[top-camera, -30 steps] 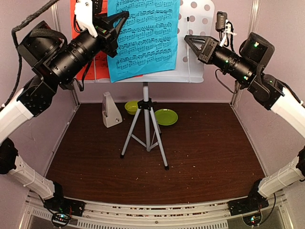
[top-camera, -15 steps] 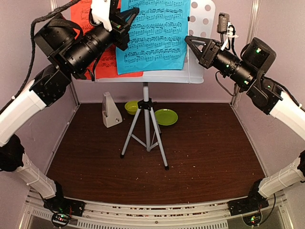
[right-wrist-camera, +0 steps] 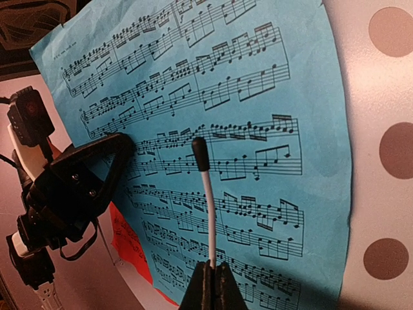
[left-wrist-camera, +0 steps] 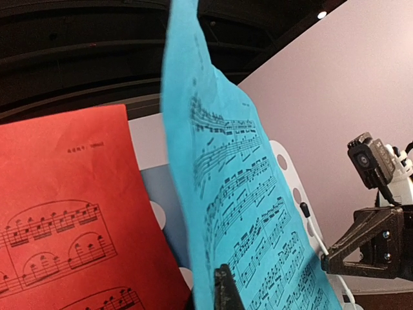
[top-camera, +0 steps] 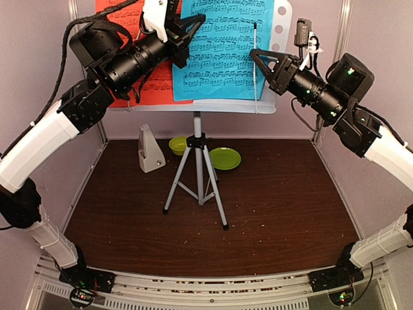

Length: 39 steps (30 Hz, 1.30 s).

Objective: Set up the instrument practice props

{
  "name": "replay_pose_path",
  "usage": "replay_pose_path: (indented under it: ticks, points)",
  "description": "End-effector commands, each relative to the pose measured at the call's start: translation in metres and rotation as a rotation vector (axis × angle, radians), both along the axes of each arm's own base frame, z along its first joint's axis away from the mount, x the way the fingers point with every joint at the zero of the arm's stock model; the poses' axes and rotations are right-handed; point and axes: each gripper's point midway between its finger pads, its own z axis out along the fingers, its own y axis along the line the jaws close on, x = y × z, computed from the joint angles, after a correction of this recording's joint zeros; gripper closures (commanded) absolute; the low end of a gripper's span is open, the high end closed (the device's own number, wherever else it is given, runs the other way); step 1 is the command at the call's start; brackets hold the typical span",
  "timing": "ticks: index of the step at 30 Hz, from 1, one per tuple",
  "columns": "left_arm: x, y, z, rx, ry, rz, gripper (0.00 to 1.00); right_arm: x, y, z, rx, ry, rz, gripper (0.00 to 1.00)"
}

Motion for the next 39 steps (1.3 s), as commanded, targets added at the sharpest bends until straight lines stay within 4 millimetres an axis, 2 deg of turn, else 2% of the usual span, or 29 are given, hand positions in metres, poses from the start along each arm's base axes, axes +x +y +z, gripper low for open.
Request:
replay_pose_path:
  ticks: [1, 15, 32, 39]
  points:
    - [-0.002, -0.001, 0.012, -0.049, -0.002, -0.043, 1.00, -0.015, -0.005, 0.012, 0.024, -0.054, 0.022, 1.00]
    - [0.006, -0.021, -0.002, -0.018, 0.024, -0.082, 1.00, -0.016, -0.006, 0.012, 0.026, -0.062, 0.022, 1.00]
    - [0.007, -0.028, 0.005, -0.053, 0.016, -0.113, 1.00, -0.016, -0.005, 0.011, 0.022, -0.066, 0.021, 1.00]
    - [0.010, -0.038, -0.004, -0.012, 0.033, -0.126, 1.00, -0.016, -0.006, 0.011, 0.023, -0.069, 0.017, 1.00]
